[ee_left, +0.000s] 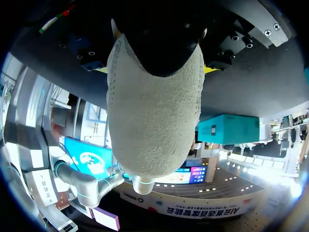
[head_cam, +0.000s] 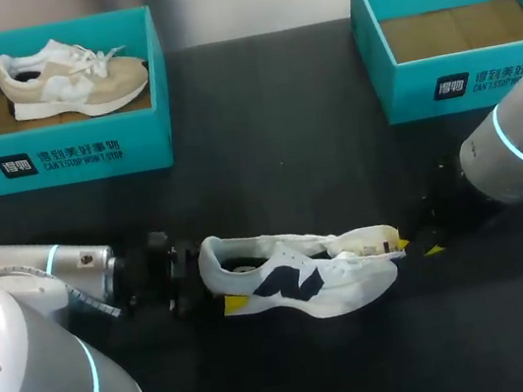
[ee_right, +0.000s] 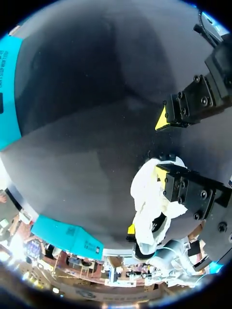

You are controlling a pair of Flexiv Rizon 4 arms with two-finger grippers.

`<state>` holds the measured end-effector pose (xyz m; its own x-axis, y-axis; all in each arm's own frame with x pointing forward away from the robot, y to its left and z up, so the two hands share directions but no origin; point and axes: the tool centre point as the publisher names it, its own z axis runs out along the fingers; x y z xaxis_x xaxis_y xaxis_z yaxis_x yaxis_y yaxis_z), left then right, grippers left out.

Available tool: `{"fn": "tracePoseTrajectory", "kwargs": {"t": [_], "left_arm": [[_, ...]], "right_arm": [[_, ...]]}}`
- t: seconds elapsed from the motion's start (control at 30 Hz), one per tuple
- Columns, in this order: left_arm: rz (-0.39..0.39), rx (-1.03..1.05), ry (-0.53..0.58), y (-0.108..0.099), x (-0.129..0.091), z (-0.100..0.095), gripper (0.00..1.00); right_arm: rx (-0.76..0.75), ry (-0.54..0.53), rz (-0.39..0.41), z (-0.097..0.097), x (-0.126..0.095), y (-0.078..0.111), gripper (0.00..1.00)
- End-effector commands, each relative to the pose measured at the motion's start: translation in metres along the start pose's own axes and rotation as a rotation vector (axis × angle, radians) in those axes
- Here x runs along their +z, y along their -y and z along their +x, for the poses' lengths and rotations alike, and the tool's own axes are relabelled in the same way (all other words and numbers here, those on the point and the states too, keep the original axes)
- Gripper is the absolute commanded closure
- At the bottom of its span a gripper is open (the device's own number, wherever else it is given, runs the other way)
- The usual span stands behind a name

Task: Take the shoe out of the shoebox, open the shoe tongue, remove and reinsert the insole, then place the shoe into the shoebox

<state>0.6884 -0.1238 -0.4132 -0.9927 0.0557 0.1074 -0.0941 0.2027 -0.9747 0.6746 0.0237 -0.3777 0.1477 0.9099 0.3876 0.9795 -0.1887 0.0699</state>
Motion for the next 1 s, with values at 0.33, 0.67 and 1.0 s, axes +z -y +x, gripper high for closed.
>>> {"fn": "tracePoseTrajectory", "kwargs": {"t": [0.33, 0.67, 1.0], "left_arm": [[-0.001, 0.0, 0.001, -0.001, -0.001, -0.001, 1.0], [-0.001, 0.0, 0.001, -0.001, -0.001, -0.001, 1.0], [-0.001, 0.0, 0.001, -0.001, -0.001, -0.001, 1.0]], "right_arm": [[-0.12, 0.36, -0.045, 0.021, -0.118, -0.026, 0.51], [-0.357, 0.489, -0.076, 0.074, -0.165, -0.05, 0.62], [-0.663, 0.539, -0.034, 0.122, -0.171, -0.063, 1.0]]}}
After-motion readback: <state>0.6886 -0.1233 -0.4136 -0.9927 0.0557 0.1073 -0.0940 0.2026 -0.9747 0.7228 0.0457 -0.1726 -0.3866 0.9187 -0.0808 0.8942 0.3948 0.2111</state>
